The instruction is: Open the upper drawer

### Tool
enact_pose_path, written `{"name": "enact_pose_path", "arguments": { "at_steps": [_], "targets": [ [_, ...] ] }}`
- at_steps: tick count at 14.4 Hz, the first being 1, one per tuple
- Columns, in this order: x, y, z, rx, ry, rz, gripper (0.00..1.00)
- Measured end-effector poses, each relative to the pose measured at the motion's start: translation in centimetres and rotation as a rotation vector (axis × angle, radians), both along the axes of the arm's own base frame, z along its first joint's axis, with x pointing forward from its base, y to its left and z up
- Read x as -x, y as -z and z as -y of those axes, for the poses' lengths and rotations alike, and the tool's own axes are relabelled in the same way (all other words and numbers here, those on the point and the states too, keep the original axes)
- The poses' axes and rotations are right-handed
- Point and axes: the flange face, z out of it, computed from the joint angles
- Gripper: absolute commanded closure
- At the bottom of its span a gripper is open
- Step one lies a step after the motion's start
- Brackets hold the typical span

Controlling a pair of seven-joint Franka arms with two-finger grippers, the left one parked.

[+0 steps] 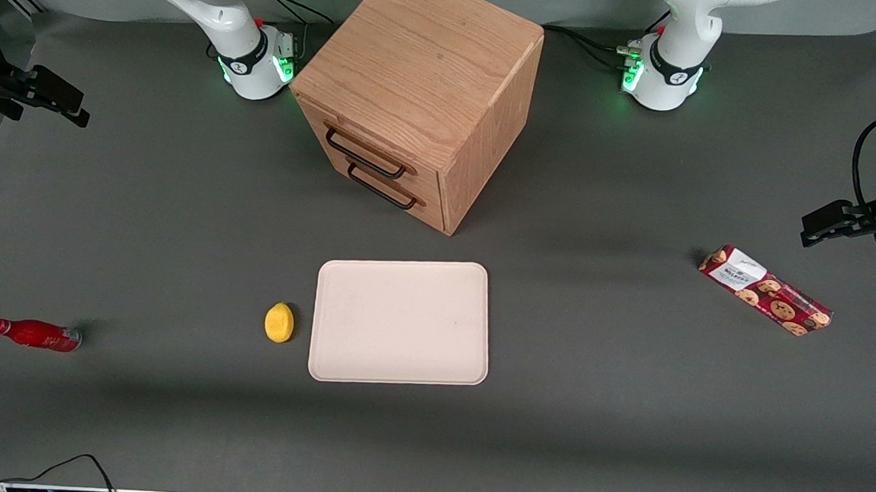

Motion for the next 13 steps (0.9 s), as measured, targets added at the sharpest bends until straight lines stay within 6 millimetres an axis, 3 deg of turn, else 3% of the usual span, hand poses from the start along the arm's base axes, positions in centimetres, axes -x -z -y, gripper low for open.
{"name": "enact_pose_path", "arguments": {
  "at_steps": [13],
  "targets": [
    [0.04, -0.55, 0.16, -0.001, 0.003, 0.011, 0.0]
  ]
}}
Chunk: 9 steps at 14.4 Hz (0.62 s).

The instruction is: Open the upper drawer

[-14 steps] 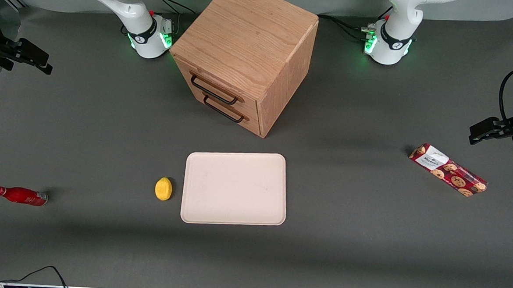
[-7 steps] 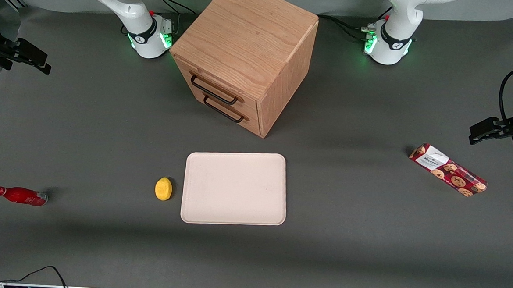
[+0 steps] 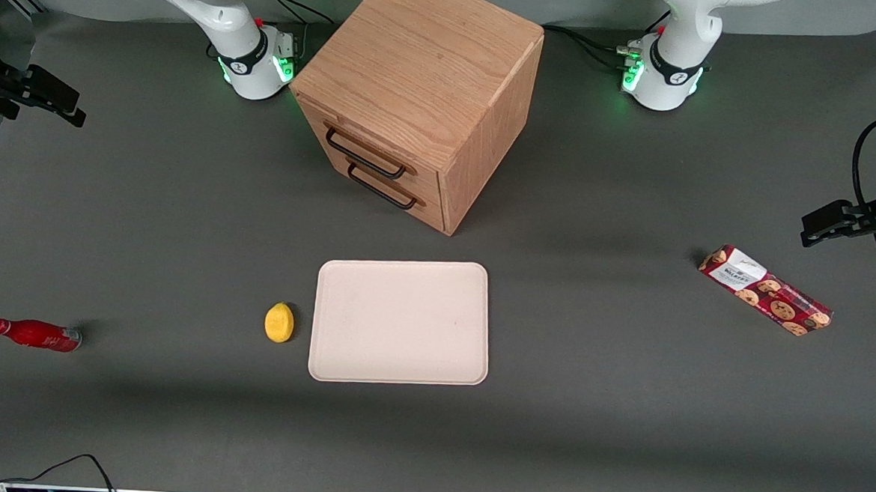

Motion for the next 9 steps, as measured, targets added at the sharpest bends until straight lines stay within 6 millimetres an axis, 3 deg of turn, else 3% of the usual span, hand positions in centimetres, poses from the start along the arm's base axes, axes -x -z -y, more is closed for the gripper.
{"name": "enact_pose_path", "arguments": {
  "at_steps": [6, 9],
  "targets": [
    [0.1, -0.6, -0.2, 0.0, -0.005, 0.012, 0.0],
    [0.3, -0.5, -1.9, -0.005, -0.041, -0.003, 0.0]
  ]
}}
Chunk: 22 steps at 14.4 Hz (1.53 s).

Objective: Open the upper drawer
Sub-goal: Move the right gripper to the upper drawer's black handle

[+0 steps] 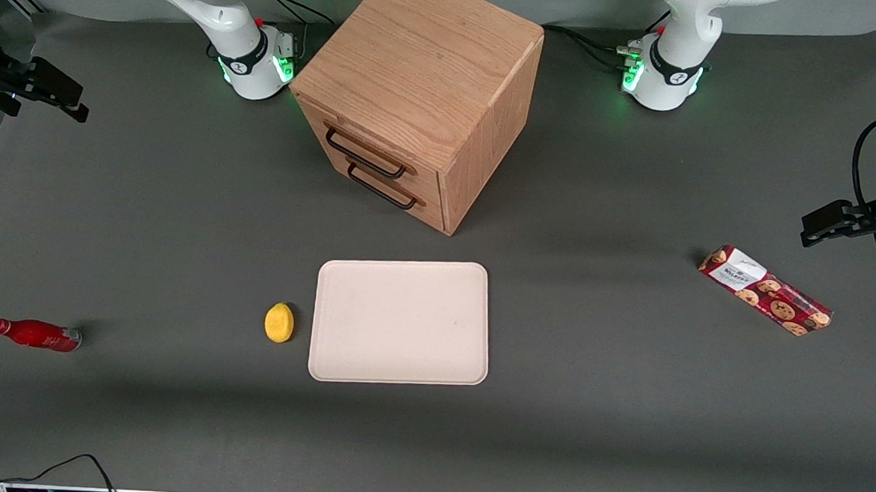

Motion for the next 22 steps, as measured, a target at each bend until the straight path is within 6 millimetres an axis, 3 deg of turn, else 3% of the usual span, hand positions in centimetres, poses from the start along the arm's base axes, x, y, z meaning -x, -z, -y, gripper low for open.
{"name": "enact_pose_path", "arguments": {
  "at_steps": [4, 9, 11, 17, 19, 22],
  "targets": [
    [0.9, 0.3, -5.3, -0.067, -0.175, -0.046, 0.0],
    [3.5, 1.5, -17.5, -0.087, -0.412, -0.081, 0.0],
    [4.2, 2.7, -21.1, -0.097, -0.483, -0.103, 0.0],
    [3.8, 6.0, -25.0, -0.187, -0.659, -0.18, 0.0],
    [3.4, 8.5, -27.4, -0.243, -0.772, -0.221, 0.0],
    [0.9, 12.7, -28.4, -0.326, -0.869, -0.252, 0.0]
  ]
}}
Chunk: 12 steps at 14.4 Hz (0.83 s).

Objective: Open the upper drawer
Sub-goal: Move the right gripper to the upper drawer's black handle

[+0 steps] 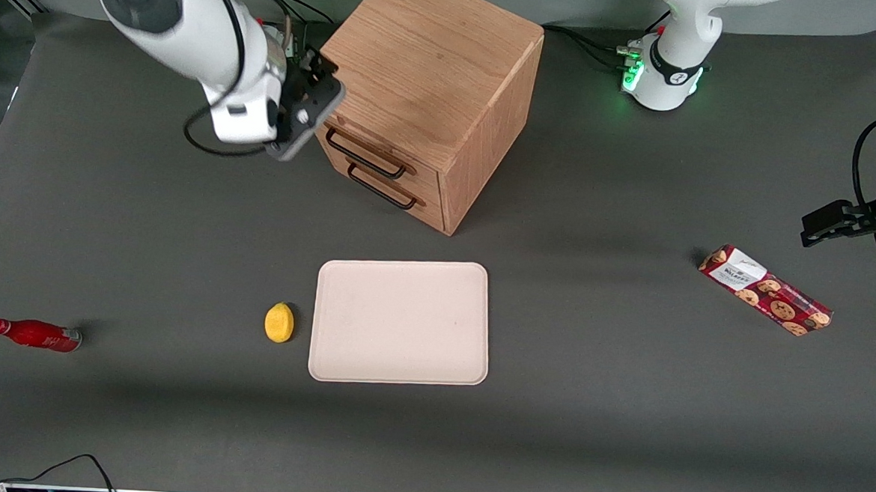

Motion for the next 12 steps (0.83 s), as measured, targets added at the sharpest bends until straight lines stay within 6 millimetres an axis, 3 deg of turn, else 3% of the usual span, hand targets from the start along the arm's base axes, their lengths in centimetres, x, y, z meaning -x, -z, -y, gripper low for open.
{"name": "enact_pose_path", "arguments": {
  "at_steps": [6, 12],
  "targets": [
    [-3.7, 5.1, 0.3, -0.057, 0.023, -0.024, 0.0],
    [-3.4, 10.0, 0.5, -0.035, 0.044, -0.061, 0.0]
  ]
}}
